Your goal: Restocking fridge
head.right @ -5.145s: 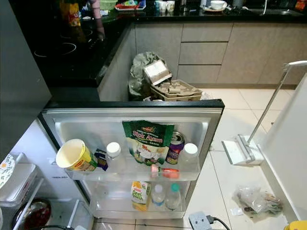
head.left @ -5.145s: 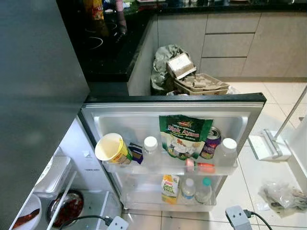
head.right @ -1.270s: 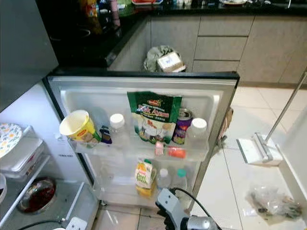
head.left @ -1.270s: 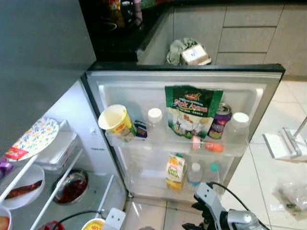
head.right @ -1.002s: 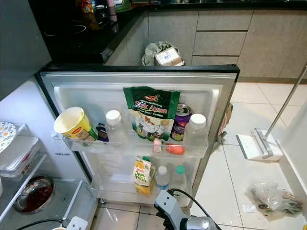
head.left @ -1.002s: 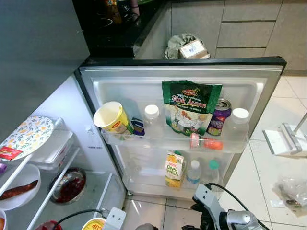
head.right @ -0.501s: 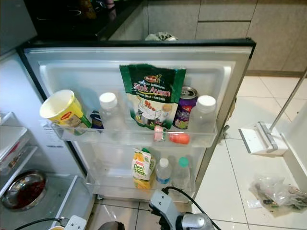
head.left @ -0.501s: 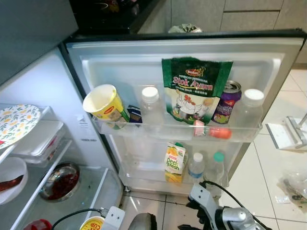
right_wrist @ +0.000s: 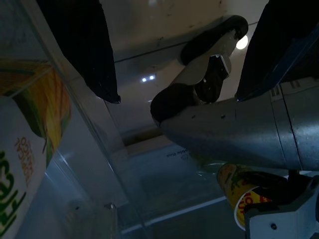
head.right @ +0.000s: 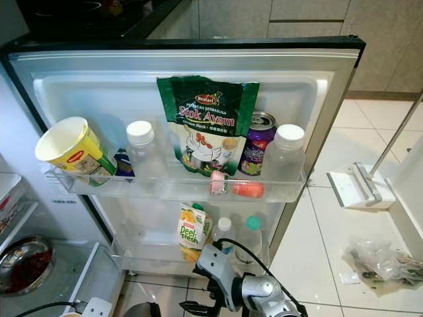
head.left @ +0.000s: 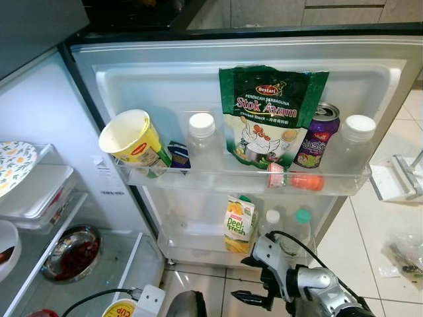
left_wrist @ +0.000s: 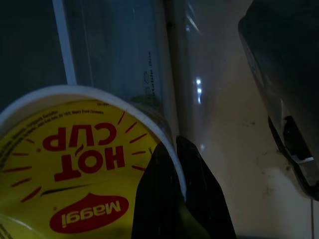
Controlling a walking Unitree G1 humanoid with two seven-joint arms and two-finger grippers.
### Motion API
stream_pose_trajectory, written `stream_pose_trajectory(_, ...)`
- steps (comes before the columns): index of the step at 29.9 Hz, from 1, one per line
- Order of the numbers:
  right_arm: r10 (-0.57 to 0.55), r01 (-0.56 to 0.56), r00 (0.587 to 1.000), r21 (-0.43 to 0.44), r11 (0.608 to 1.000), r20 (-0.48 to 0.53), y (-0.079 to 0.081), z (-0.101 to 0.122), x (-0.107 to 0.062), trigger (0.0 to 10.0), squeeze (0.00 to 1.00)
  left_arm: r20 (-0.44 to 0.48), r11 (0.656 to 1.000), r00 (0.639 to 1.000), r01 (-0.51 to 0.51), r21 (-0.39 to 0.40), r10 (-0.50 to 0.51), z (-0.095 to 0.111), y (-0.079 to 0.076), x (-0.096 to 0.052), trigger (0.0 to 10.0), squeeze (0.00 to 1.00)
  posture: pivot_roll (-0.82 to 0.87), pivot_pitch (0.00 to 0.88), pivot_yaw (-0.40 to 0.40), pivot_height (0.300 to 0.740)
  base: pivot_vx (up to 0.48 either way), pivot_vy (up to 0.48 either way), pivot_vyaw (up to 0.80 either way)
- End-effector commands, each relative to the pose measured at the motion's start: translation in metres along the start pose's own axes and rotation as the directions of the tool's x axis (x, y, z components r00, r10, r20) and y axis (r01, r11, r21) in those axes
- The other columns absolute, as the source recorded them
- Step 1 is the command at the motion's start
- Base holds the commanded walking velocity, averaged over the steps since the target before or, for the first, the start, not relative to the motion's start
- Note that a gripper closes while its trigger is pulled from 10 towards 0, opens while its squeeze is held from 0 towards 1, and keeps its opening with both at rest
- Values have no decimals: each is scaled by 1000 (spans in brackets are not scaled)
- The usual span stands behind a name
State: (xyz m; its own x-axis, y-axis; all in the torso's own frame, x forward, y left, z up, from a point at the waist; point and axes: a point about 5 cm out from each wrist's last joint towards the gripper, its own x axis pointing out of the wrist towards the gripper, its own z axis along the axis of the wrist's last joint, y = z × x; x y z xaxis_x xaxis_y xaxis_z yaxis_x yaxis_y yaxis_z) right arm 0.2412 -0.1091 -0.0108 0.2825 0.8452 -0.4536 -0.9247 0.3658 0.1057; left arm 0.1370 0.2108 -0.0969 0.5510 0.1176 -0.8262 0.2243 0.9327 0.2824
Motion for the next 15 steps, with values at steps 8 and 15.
stream_pose_trajectory(8, 31, -32, 999, 30, 999, 30, 2, 4, 2, 10000, 0, 7, 999, 1000, 30, -30, -30, 2, -8, 0, 10000, 0, -24, 0, 12, 520, 0, 0, 0)
stream_pose_trajectory(15, 24, -30, 996, 59, 998, 91, -1, 10, 0, 10000, 0, -11, 999, 999, 40, -28, -41, 1, -9, 0, 10000, 0, -23, 0, 13, 535, 0, 0, 0)
